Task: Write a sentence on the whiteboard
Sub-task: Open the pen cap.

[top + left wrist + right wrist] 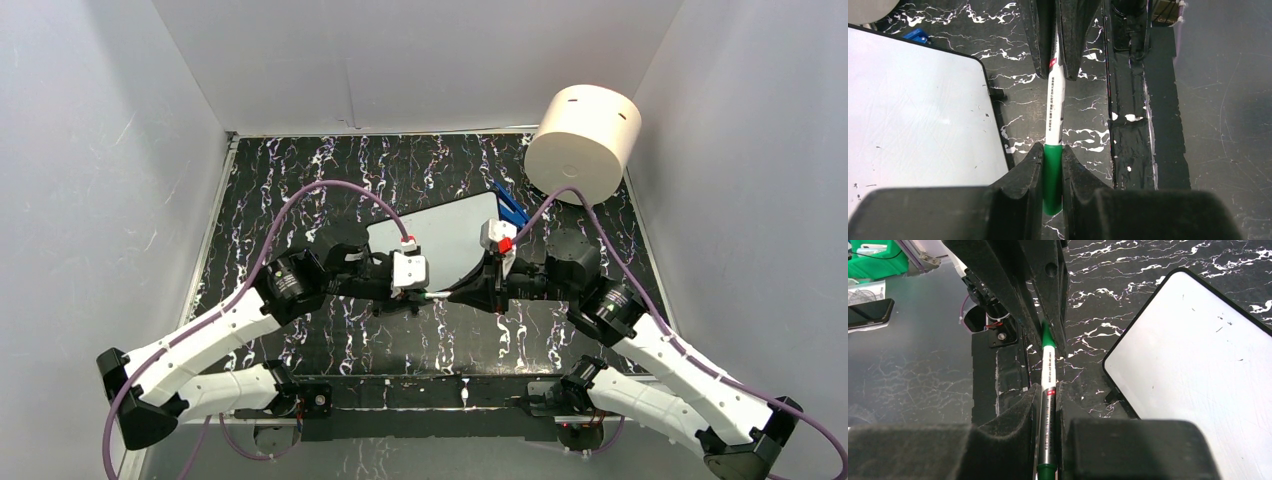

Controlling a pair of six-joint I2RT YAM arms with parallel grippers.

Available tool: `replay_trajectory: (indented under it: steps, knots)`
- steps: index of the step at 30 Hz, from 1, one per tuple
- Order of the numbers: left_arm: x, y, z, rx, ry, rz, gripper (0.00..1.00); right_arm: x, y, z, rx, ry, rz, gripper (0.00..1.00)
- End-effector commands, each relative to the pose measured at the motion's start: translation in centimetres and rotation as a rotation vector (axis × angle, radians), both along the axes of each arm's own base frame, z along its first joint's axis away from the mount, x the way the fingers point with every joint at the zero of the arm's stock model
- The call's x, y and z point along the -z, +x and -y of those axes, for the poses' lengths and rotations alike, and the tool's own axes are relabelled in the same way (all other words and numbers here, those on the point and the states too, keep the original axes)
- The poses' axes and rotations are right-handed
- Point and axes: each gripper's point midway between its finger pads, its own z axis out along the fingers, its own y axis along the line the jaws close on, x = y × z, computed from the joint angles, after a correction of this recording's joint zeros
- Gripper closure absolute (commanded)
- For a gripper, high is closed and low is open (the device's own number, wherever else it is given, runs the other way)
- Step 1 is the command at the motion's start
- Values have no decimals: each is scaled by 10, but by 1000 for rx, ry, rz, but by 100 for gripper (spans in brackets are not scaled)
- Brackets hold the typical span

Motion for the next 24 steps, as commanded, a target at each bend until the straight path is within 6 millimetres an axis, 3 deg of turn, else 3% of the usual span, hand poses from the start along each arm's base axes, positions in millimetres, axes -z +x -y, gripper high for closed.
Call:
replay_trajectory:
  steps: [1,10,14,19,24]
  knots:
    - [2,14,-23,-111,51,60,100,-22,-4,10,13,18,65,100]
    - [15,23,-35,-180,93,87,100,-33,-2,19,69,39,92,100]
    - [9,33,-44,-251,90,127,100,-38,4,24,120,55,115,100]
    - [-8,64,-69,-453,49,214,100,-39,22,31,236,82,149,100]
    - [-34,109,-105,-760,-47,270,100,-33,45,41,374,96,181,100]
